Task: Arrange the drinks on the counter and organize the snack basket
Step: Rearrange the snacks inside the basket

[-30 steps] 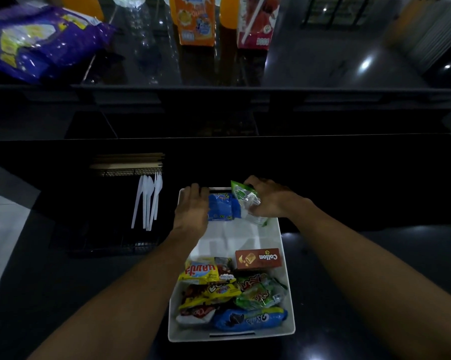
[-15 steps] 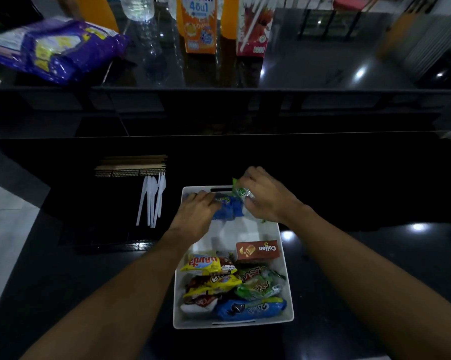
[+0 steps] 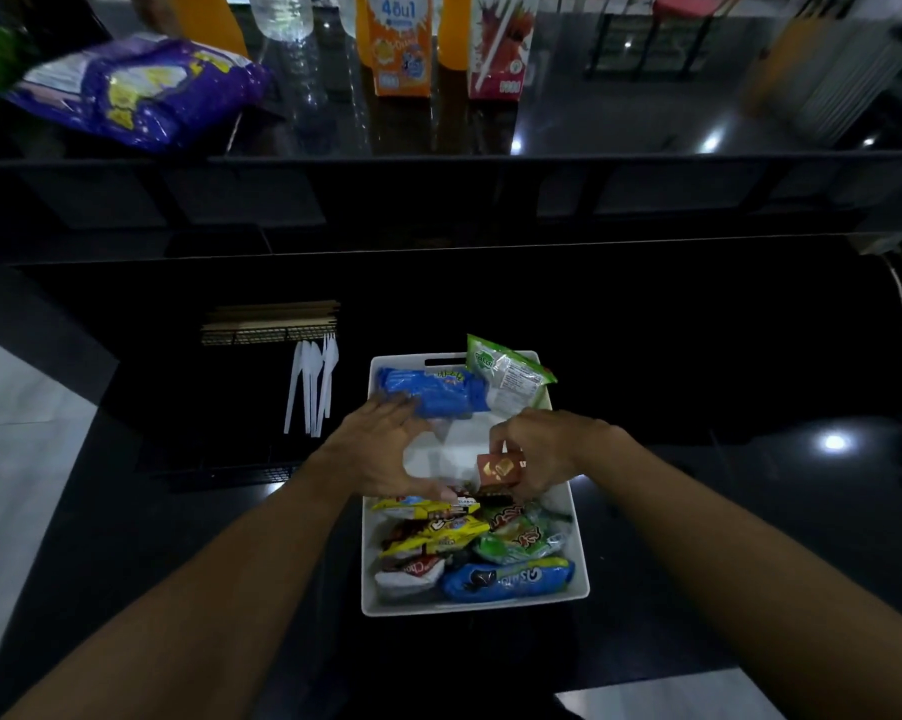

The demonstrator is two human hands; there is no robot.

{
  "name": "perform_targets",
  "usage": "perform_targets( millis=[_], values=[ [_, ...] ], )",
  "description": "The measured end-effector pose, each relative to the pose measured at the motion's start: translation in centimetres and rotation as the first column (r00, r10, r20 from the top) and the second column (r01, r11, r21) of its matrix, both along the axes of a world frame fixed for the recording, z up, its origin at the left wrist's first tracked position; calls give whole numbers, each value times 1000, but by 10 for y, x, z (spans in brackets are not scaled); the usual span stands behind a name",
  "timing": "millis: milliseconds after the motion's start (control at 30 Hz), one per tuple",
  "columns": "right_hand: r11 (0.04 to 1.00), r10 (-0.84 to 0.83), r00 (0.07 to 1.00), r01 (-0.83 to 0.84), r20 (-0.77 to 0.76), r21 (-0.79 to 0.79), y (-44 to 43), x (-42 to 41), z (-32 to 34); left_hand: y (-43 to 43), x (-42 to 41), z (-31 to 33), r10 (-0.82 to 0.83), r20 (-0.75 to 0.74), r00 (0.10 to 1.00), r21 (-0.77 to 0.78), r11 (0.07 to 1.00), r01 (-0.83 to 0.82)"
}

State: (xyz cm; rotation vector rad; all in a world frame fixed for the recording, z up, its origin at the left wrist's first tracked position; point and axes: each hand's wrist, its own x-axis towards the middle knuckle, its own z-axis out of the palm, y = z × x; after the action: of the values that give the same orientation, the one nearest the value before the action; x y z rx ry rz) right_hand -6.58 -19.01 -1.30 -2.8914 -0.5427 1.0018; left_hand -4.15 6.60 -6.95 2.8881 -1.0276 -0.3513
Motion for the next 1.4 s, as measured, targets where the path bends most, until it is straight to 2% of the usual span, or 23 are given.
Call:
perform_targets(
  millis=[133,367,633,767,867,1000,1133,1233,1400],
  values=[
    [1000,1,999,-2,33,10,-2,2,-3,5,1,-1,-44,-124,991,88,995,55],
    [997,-33,997,28,75,70,-4,9,-5,5,14,6,-124,-165,979,93,986,140],
    [991,-82,939,41,333,128,-1,19,-7,-2,27,14,-173,28,985,34,985,172],
    [998,-51,887,24,460,65,3,24,-10,-6,38,12,-128,129,983,10,992,128],
    [999,-50,880,42,473,29,5,28,-14,-13,45,13,-105,201,974,16,994,104],
    [997,-71,866,49,494,57,1,31,-19,-21,49,13,-84,298,951,29,996,79],
    [999,13,838,-28,545,20,-4,31,-21,-21,48,12,-18,266,964,24,1000,12],
    [997,19,857,-58,514,59,-10,34,-21,-21,45,12,43,200,979,25,998,-49],
    [994,50,883,-88,466,59,-19,41,-18,-22,37,3,114,245,963,-28,994,-110]
  ],
)
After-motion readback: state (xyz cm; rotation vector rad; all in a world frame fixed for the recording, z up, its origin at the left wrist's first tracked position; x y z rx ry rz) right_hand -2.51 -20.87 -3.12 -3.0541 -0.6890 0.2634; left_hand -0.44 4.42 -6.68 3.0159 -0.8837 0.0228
